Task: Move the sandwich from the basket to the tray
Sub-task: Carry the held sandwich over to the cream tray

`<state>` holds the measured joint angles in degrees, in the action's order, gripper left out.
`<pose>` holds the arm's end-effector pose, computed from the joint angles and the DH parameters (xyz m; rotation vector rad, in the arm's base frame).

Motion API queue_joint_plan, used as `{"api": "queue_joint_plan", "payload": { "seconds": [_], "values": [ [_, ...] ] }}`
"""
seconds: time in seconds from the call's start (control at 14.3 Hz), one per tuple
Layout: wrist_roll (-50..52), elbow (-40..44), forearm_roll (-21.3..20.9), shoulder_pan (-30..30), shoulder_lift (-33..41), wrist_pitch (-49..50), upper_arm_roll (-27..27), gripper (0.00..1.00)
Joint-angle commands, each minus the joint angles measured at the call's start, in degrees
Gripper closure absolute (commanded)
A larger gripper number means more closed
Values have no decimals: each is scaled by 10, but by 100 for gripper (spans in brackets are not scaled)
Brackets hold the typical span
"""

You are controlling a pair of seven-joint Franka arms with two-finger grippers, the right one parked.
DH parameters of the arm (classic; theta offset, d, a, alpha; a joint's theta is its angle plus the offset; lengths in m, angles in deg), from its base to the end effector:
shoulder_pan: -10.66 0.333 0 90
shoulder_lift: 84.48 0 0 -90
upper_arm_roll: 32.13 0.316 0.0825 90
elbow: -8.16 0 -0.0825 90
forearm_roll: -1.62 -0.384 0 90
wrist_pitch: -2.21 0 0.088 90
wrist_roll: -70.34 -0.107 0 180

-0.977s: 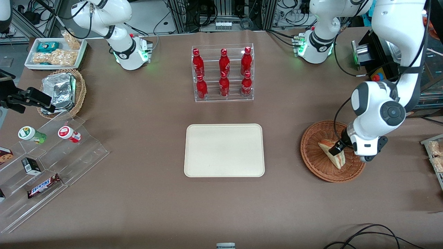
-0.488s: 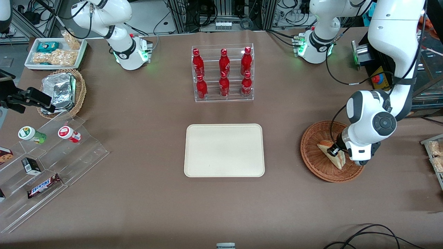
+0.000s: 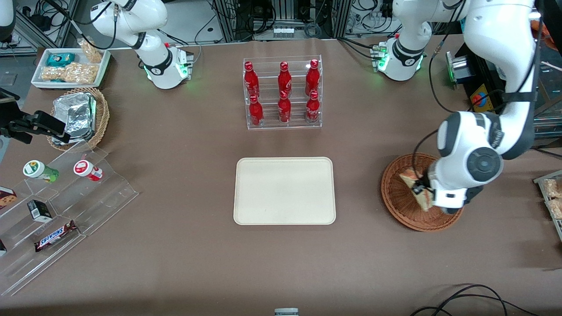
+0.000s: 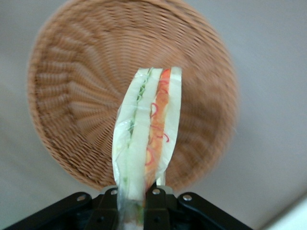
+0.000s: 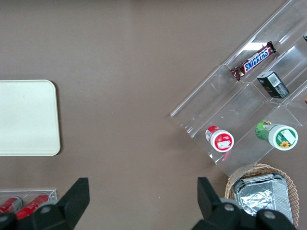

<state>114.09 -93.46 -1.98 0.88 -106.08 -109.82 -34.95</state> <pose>0.6114 -0.1302 0.3333 -2.9084 -0.7676 0.2322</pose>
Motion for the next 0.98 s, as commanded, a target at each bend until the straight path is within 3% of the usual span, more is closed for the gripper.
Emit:
{"api": "queue_joint_plan", "payload": {
  "seconds": [0.0,0.21,0.49,0.91],
  "values": [
    [-60,38,-3,-78,-38,-15,5,93],
    [-83,130,-4,-156,-103,-25,3,91],
    [-57,222,57,-214,-181,-66,-19,91],
    [19,318,53,-286,-260,-72,-18,91]
  ]
}}
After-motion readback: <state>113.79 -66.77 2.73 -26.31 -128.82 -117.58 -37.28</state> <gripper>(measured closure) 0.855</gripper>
